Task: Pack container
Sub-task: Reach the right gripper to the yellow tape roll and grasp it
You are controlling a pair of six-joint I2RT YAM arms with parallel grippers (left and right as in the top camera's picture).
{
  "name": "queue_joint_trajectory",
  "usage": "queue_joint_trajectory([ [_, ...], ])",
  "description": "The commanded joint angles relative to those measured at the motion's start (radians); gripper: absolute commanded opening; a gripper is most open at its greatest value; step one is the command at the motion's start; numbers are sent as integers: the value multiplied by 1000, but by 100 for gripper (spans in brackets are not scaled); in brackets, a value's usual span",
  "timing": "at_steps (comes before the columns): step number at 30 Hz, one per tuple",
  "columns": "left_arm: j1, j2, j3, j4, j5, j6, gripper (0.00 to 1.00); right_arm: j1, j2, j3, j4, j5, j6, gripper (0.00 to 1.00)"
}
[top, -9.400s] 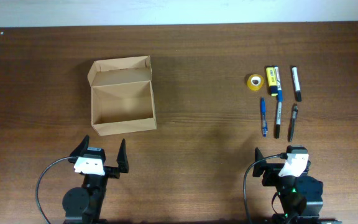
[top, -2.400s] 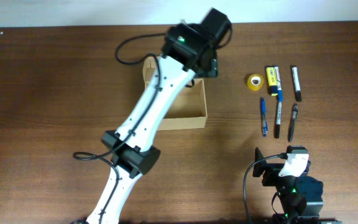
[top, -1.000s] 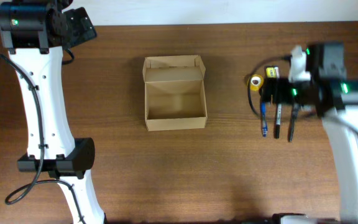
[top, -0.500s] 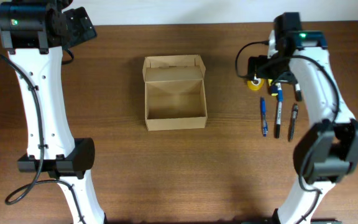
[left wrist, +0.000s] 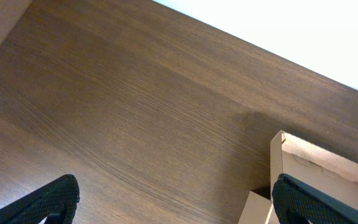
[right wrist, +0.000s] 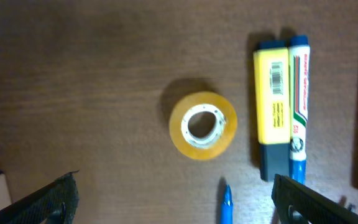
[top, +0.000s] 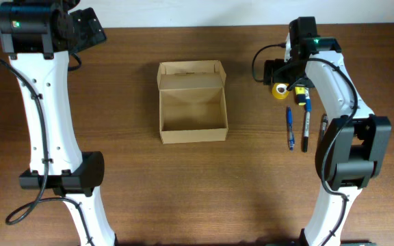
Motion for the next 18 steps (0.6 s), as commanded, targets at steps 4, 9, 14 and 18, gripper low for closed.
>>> queue_joint_trajectory([
  [4,5,5,-4,0,1,9,100,22,64,23,54,-36,2,100],
  [9,5,5,-4,0,1,9,100,33,107,23,69,-47,-16,100],
  [14,5,5,-4,0,0,9,100,34,135,23,68,-56,-16,100],
  [18,5,5,-4,0,1,9,100,40,160,23,70,-55,-16,100],
])
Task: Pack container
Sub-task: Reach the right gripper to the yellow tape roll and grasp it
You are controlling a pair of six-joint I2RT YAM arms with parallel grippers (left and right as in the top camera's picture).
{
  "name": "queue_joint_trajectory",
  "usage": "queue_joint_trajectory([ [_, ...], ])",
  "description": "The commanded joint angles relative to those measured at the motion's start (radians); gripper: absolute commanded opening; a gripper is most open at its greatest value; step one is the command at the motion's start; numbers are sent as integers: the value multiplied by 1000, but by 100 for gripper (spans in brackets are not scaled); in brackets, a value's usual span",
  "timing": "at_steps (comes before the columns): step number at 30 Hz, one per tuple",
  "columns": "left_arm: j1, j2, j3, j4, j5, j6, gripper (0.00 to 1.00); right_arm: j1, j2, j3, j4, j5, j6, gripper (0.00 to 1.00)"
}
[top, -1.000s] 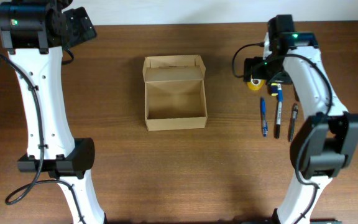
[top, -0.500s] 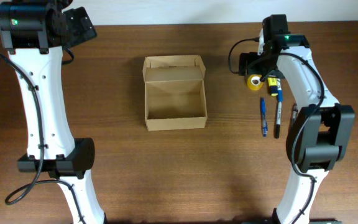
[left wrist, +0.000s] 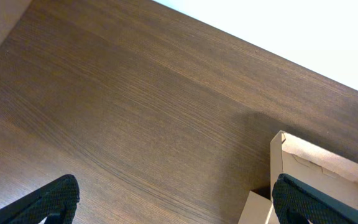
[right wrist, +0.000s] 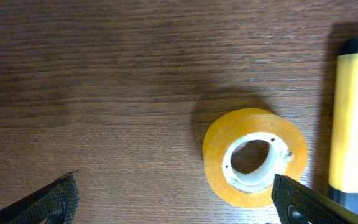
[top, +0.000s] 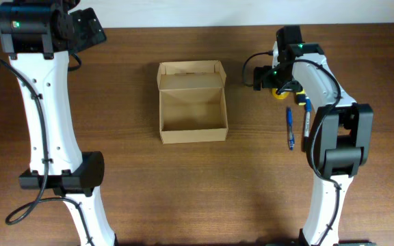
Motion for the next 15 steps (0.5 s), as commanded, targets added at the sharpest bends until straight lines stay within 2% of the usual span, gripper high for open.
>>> queue_joint_trajectory([
  [1,5,5,-4,0,1,9,100,14,35,15,4,-10,-7,100],
  [15,5,5,-4,0,1,9,100,17,91,15,4,-10,-6,100],
])
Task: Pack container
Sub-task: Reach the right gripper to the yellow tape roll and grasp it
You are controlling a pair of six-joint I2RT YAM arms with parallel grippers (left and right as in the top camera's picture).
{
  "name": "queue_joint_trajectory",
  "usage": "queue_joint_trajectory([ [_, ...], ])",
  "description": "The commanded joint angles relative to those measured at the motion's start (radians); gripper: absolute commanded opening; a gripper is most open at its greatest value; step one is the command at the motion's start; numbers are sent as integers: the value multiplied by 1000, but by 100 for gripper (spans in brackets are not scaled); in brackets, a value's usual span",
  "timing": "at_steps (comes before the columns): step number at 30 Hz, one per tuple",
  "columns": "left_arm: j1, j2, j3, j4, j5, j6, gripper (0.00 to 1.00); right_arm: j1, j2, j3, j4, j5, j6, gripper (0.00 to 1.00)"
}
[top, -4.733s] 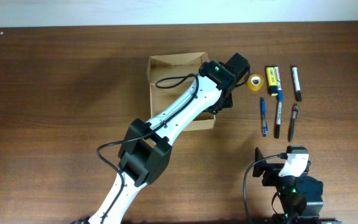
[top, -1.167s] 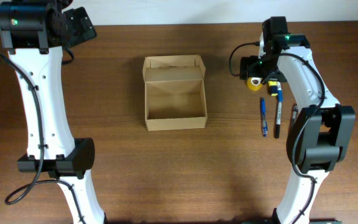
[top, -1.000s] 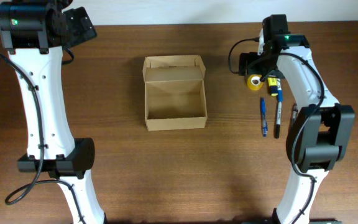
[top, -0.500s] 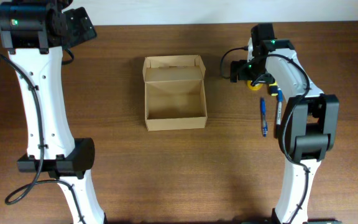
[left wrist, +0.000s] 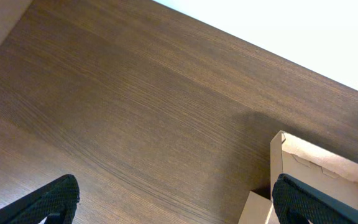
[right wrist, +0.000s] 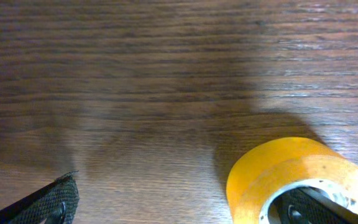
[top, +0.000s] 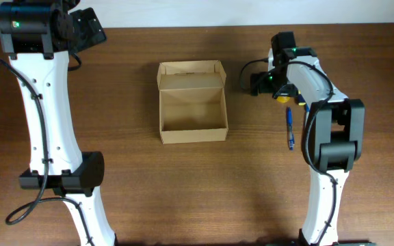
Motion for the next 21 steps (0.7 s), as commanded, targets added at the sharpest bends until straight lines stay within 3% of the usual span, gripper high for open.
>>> queue_joint_trajectory([
  [1,5,5,-4,0,1,9,100,9,23,13,-5,-8,5,100],
  [17,5,5,-4,0,1,9,100,7,23,13,-194,0,95,93],
  [21,5,5,-4,0,0,9,100,7,23,13,-202,4,95,73],
])
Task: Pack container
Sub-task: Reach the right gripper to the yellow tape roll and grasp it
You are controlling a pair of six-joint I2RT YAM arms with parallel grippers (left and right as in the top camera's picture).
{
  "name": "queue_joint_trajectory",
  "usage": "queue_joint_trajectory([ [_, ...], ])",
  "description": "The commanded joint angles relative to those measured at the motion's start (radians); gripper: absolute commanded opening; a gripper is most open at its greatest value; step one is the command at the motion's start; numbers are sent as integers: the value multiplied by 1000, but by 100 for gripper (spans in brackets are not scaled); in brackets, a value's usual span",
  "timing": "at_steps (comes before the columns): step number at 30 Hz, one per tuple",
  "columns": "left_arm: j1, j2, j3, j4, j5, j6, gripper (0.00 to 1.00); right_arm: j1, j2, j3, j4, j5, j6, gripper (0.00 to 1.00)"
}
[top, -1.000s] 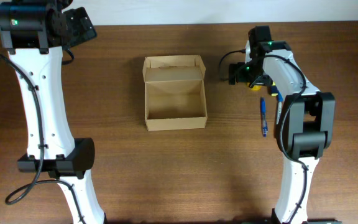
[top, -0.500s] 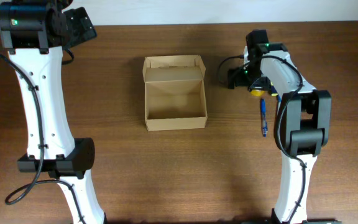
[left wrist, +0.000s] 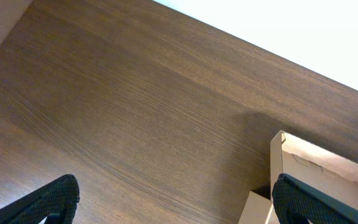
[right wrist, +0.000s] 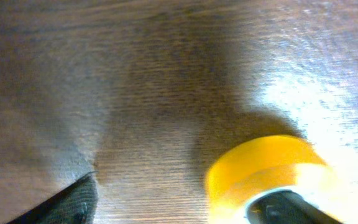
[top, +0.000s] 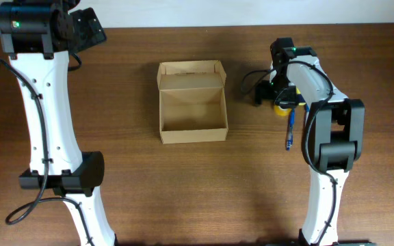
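Note:
The open cardboard box (top: 192, 102) stands at the table's middle, empty inside, and its corner (left wrist: 316, 168) shows in the left wrist view. A yellow tape roll (top: 280, 107) lies flat to its right. My right gripper (top: 271, 101) is down at the roll, open. In the right wrist view one of its fingers (right wrist: 291, 208) sits in the white core of the roll (right wrist: 260, 165) and the other stands outside to the left, with the gripper's middle (right wrist: 179, 202) over bare wood. My left gripper (top: 84, 31) hangs open at the far left corner (left wrist: 179, 202), holding nothing.
A blue pen (top: 289, 130) lies just in front of the roll, beside the right arm. The arm covers whatever else lies to the roll's right. The box's back flap (top: 191, 70) stands up.
My right gripper sits lower and closer on the roll, with one finger now inside the core. In the overhead view the roll and the pen lie slightly shifted. The left arm is unchanged.
My right gripper was open well above the roll, with markers and a pen in its view. At each later moment it was lower and the roll larger in its view. Now it straddles the roll's wall. The box and the left arm have stayed put.

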Motion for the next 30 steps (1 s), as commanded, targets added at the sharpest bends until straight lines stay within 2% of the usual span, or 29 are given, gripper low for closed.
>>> queue_joint_trajectory([
  [1,5,5,-4,0,0,9,100,6,23,5,-5,2,6,66],
  [5,5,5,-4,0,1,9,100,6,23,5,-5,11,7,49],
  [10,5,5,-4,0,1,9,100,6,23,5,-8,25,7,41],
  [20,5,5,-4,0,1,9,100,6,23,5,-12,29,7,10],
  [21,5,5,-4,0,1,9,100,6,23,6,-11,29,7,4],
  [24,5,5,-4,0,1,9,100,6,22,14,-11,32,7,4],
  [30,5,5,-4,0,1,9,100,8,16,224,-156,31,6,4],
])
